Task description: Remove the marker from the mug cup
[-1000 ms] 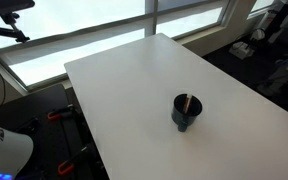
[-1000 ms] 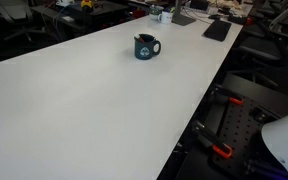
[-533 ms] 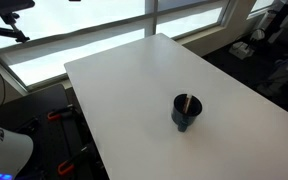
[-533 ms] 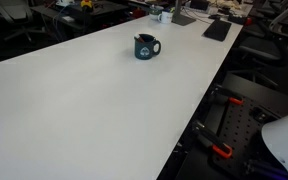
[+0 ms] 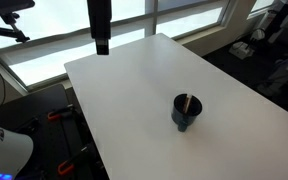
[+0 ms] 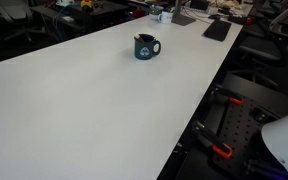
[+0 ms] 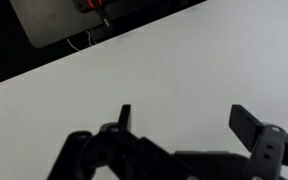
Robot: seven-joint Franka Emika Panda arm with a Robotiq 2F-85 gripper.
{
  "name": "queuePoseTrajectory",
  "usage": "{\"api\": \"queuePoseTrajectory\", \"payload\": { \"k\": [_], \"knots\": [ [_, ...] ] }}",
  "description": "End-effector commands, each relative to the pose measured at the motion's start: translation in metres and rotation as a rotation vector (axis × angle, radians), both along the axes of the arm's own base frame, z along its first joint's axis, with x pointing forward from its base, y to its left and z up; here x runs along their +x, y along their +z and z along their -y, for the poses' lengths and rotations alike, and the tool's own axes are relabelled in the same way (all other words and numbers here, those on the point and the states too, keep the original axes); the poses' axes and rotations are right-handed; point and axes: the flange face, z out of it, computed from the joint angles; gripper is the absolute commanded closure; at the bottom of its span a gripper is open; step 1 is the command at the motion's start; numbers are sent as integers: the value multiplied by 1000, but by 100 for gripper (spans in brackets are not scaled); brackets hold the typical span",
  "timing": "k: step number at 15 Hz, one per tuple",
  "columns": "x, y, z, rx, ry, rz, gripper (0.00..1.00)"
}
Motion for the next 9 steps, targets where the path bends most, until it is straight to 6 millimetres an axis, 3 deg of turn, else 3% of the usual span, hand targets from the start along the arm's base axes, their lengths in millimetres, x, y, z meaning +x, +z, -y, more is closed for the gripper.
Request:
{"api": "queuePoseTrajectory", "payload": {
  "k": [1,5,9],
  "knots": [
    [2,-6,3,4,-5,-17,0],
    [2,-5,1,2,-2,-13,0],
    [30,-11,20,-118,81,-7,0]
  ]
}}
